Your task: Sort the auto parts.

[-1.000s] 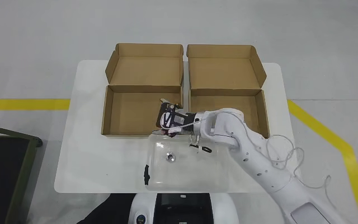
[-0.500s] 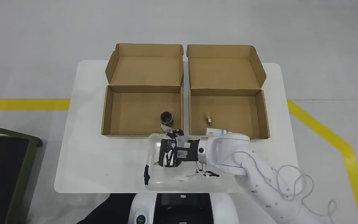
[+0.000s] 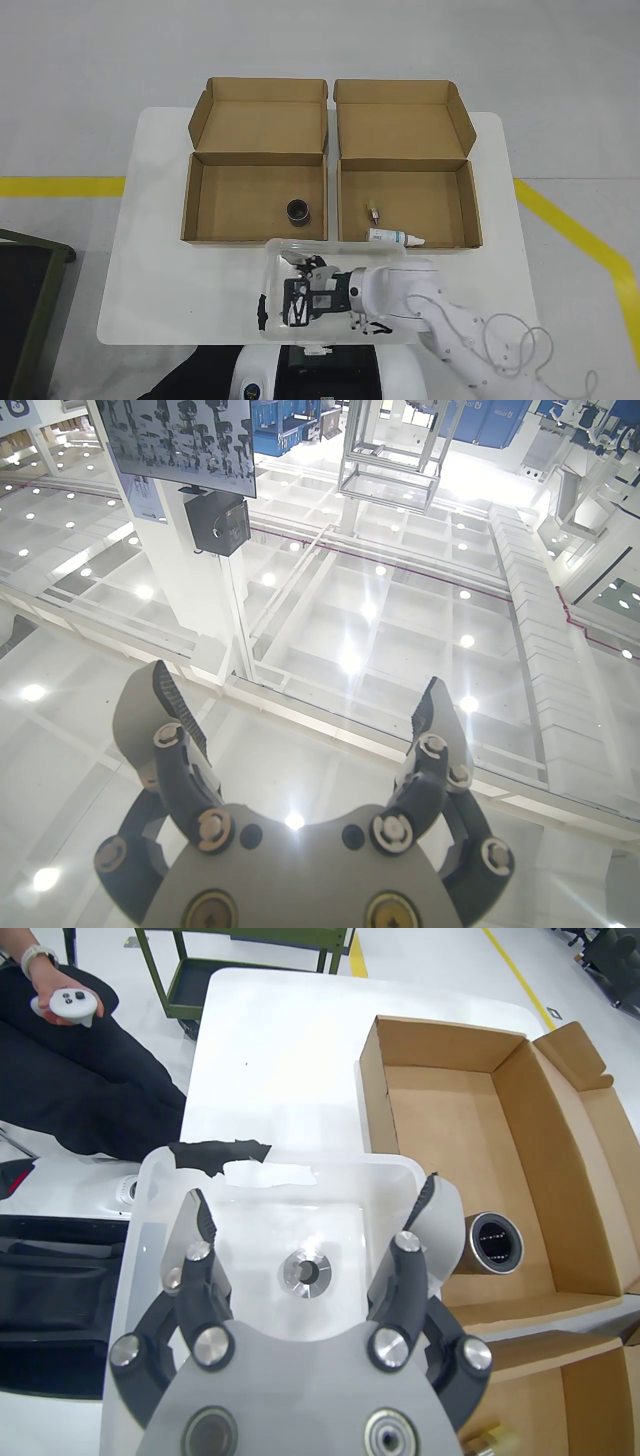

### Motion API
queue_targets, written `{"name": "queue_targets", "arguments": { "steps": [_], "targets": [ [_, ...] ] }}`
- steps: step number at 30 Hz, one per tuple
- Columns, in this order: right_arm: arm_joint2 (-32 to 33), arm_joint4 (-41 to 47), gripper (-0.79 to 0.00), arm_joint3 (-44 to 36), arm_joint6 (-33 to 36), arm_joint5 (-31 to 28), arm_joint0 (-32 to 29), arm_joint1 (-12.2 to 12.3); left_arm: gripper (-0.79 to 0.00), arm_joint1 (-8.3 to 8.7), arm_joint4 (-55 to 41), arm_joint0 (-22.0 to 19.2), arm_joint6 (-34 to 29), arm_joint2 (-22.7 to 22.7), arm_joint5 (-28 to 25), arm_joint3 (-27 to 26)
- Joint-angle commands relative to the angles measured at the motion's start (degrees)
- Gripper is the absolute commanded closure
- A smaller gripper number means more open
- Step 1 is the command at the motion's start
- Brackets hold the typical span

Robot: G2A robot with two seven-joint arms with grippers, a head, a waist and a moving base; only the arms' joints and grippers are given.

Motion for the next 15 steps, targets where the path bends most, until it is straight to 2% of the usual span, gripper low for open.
{"name": "queue_targets", "arguments": {
  "steps": [1, 15],
  "targets": [
    [-0.4, -1.5, -0.683, 0.0, 0.0, 0.2, -0.3, 0.1, -0.785, 0.00, 0.0, 0.0, 0.0, 0.0, 0.0, 0.0],
    [-1.3, -4.9, -0.634, 6.0, -1.3, 1.0, -0.6, 0.2, -0.785, 0.00, 0.0, 0.0, 0.0, 0.0, 0.0, 0.0]
  ]
}}
